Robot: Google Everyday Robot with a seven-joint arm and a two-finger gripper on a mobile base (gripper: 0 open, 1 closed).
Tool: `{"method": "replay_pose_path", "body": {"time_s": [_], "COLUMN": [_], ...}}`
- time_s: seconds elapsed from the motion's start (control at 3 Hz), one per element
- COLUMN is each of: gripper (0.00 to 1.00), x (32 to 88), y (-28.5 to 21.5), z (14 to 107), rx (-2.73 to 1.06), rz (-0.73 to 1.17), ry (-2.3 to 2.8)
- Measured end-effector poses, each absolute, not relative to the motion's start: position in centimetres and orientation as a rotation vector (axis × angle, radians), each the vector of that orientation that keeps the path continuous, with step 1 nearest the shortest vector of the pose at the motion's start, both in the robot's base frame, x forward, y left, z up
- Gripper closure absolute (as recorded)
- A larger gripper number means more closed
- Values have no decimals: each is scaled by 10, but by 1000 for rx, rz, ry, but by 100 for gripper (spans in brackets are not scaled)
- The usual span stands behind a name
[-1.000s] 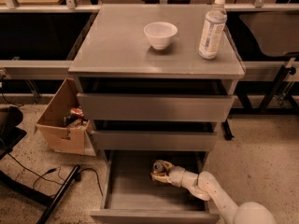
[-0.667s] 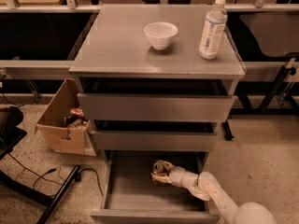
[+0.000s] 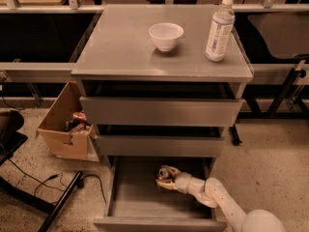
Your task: Place orange can into bottom drawer
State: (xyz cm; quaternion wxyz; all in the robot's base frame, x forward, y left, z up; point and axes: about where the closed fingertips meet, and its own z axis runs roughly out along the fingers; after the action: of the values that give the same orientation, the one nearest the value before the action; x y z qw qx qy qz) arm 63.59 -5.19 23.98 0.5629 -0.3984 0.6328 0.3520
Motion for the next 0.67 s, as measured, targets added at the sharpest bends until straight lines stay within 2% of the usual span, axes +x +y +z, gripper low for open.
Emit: {"method": "replay_pose_path", "body": {"time_s": [0.33,0.67], "gripper": [0,0], "x": [636,636], "y": [-52,-52], "z": [240,240], "rx": [-938,-938], "rz": [829,829], "ry": [1490,1490]}}
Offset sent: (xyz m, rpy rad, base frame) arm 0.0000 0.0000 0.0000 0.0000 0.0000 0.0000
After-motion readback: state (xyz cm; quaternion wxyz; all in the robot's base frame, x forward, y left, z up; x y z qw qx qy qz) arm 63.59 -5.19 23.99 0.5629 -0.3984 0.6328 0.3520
